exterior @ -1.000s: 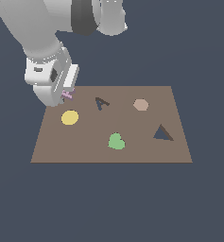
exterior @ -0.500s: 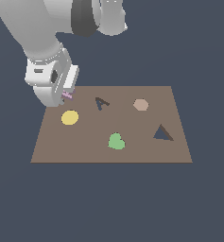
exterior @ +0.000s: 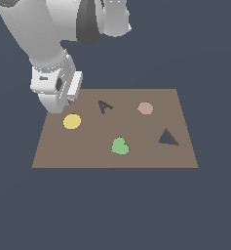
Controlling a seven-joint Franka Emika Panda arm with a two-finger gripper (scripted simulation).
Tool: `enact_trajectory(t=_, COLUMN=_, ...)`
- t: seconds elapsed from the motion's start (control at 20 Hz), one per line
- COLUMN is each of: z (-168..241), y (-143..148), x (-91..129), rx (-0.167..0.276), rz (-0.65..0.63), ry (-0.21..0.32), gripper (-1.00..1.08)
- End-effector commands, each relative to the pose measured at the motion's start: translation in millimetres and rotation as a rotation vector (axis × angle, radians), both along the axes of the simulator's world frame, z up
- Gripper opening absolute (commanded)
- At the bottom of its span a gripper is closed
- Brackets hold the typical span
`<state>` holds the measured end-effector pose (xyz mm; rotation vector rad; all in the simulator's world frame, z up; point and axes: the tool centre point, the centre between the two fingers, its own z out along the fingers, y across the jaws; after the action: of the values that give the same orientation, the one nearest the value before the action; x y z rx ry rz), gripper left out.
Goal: Insert a designated object into the corresponding slot on a board.
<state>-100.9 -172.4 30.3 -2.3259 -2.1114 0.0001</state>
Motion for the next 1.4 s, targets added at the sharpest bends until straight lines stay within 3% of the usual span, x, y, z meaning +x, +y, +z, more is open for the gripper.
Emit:
enact_trajectory(t=0.0, z=-0.5, y=-0.2, x=0.0, rx=0.0, rz=0.0, ry=0.0, gripper=-1.0)
enact_trajectory(t=0.85, z=3.4, y=1.2, x=-0.1, rx=0.0, rz=-0.01, ry=0.0, gripper=-1.0)
enact_trajectory(t=1.35, z=4.3, y=19.1, x=-2.8, rx=0.0, rz=-0.116, ry=0.0, gripper=-1.0)
